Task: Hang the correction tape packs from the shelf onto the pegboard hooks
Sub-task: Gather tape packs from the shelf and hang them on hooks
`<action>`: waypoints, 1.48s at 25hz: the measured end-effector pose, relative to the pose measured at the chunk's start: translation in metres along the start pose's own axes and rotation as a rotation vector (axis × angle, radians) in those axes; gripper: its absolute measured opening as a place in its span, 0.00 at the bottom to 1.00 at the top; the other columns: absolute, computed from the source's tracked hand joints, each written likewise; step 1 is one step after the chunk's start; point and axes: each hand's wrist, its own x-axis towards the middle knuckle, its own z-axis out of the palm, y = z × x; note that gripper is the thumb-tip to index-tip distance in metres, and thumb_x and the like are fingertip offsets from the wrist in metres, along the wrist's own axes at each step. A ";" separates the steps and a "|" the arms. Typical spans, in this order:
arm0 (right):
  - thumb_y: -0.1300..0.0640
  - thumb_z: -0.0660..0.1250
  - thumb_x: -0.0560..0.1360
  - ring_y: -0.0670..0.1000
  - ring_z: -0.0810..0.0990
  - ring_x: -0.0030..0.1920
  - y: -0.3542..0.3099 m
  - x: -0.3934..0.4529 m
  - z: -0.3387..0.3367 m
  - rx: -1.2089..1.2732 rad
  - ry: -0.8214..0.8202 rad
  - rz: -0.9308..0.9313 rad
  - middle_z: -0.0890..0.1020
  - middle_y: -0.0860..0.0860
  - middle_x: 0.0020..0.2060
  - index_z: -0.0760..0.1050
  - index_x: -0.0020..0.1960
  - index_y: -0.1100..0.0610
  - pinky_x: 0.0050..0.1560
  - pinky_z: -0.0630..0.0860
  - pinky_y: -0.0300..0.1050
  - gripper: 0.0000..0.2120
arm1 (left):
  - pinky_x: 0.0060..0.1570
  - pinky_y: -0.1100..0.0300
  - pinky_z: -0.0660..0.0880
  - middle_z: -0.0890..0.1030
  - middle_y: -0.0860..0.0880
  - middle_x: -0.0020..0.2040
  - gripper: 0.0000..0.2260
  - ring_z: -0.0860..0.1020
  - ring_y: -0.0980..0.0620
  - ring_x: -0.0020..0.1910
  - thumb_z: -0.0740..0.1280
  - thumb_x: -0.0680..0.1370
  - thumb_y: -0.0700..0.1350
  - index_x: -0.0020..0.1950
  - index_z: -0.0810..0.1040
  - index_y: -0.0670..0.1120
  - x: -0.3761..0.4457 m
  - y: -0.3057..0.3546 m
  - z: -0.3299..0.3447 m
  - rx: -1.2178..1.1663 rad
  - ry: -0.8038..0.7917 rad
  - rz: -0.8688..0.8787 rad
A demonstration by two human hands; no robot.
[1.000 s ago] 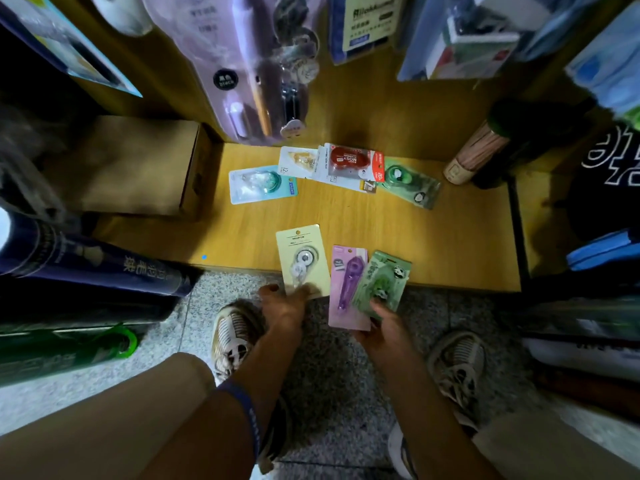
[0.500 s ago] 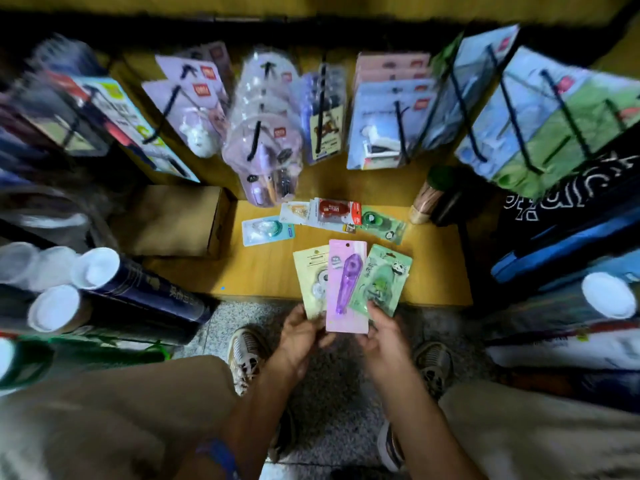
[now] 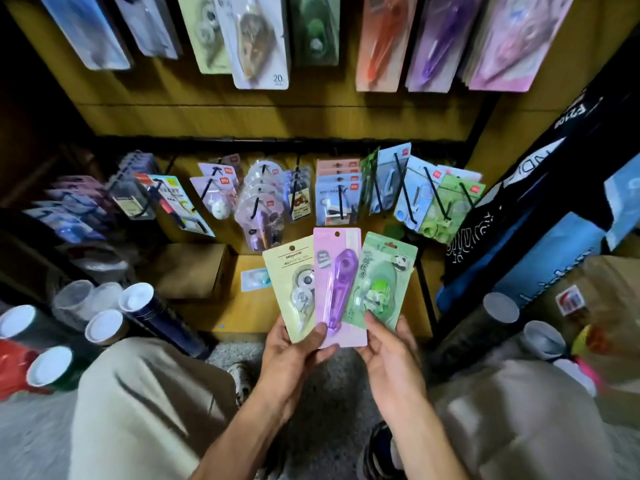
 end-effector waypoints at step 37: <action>0.64 0.69 0.76 0.55 0.81 0.44 -0.124 0.015 0.197 -0.367 -0.333 -0.445 0.84 0.59 0.53 0.78 0.58 0.58 0.36 0.79 0.45 0.11 | 0.43 0.51 0.73 0.83 0.50 0.35 0.08 0.80 0.56 0.27 0.64 0.80 0.35 0.57 0.72 0.44 0.036 0.189 0.035 -0.137 0.084 0.350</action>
